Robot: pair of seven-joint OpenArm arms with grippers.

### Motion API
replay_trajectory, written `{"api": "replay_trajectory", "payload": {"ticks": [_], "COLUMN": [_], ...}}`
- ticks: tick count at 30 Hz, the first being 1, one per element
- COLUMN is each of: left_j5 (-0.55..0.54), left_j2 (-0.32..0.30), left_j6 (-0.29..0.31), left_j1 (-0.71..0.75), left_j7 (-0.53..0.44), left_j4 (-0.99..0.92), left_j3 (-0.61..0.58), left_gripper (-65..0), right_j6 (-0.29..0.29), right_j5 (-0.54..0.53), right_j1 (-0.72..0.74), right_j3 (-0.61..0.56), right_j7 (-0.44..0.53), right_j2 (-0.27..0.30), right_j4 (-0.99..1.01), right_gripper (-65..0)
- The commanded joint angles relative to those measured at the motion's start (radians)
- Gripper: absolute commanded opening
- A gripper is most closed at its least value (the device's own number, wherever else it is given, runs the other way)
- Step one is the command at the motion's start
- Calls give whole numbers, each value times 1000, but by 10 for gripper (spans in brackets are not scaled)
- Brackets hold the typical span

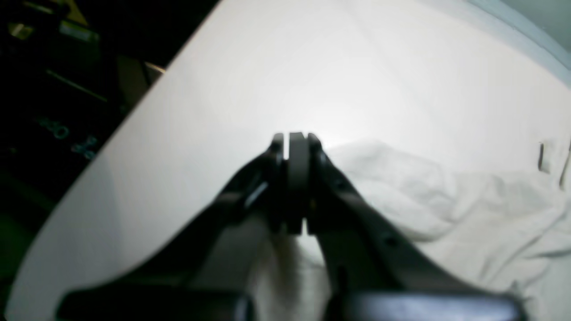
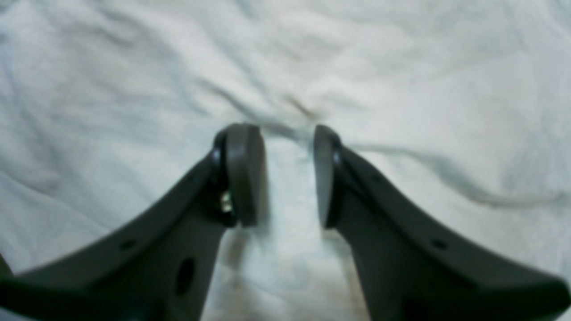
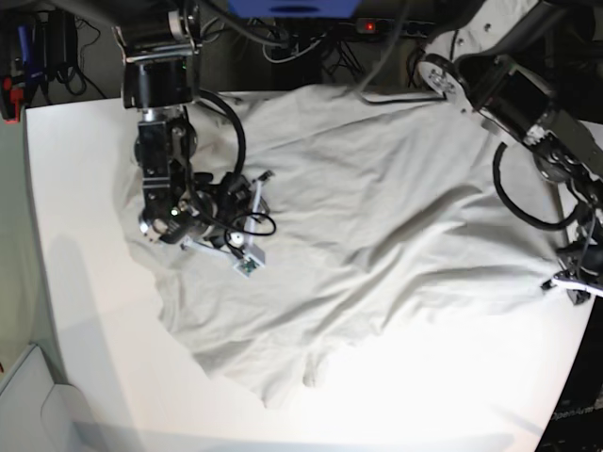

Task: Layout the t-shirt on the table in an organized manner, then fold the t-shirt properly
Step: 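Pull the left gripper's fabric outward toward the table edge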

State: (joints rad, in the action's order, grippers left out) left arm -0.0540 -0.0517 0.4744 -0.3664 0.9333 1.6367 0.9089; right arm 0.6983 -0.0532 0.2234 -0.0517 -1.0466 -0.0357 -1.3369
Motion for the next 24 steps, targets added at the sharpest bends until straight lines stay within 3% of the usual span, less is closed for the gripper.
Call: {"api": "replay_trajectory", "payload": {"ticks": [1, 3, 10, 24], "left_j5": [-19, -24, -16, -20], "left_j2": [-27, -53, -90, -155], "left_j6": [2, 2, 2, 2], "left_j1": [-27, -29, -35, -99], "left_j7": [-24, -36, -216, -208], "left_j4": [-10, -63, -240, -226], "left_j3": [-26, -60, -81, -87], "left_gripper": [-647, -647, -648, -648], "right_j6": [0, 0, 0, 0], "right_j5": [9, 9, 9, 9], "right_j1": [11, 11, 11, 9], "right_j3": [0, 0, 0, 0], "right_j7": [-14, -14, -16, -17], "right_j2": [1, 1, 1, 1], "right_j4": [-10, -10, -10, -11], "right_gripper": [-435, -435, -435, -435]}}
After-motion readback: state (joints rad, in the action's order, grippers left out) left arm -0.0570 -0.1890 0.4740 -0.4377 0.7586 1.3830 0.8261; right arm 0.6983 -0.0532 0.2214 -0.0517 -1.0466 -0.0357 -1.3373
